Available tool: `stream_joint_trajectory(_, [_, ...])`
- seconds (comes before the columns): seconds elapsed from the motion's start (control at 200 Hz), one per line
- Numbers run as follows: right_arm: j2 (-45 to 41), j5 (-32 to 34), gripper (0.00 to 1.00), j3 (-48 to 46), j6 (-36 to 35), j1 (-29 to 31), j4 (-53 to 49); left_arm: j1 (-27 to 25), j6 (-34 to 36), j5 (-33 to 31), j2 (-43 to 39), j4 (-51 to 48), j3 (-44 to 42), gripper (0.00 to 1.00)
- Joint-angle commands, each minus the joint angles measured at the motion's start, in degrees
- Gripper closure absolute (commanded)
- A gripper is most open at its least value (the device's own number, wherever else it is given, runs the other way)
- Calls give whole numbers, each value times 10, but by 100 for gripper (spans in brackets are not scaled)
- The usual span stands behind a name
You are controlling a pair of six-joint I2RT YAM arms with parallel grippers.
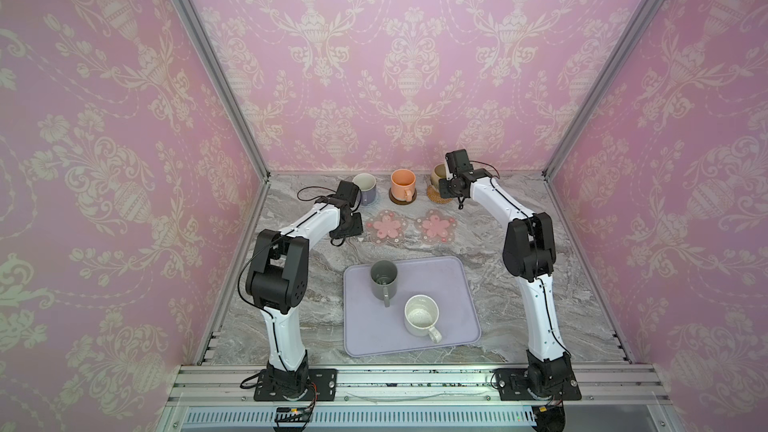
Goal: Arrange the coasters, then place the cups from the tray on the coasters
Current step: 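Lower the yellow mug onto the wicker coaster beside the orange mug, then open the right gripper and lift it off the yellow mug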
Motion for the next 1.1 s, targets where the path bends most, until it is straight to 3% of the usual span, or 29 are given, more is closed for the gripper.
stream_joint_trajectory(0.0, [2, 5, 100, 6, 11, 0, 26, 4, -4, 13, 7, -14, 14, 55])
stream_joint_trajectory(0.871, [-1, -2, 100, -35, 24, 1, 37, 4, -13, 21, 15, -11, 17, 55])
stream_joint_trajectory(0.941, [-2, -3, 84, -34, 26, 2, 27, 4, -12, 22, 15, -12, 17, 55])
stream_joint_trajectory(1.096, [-15, -4, 73, -50, 31, 5, 26, 4, -15, 22, 12, -12, 16, 55])
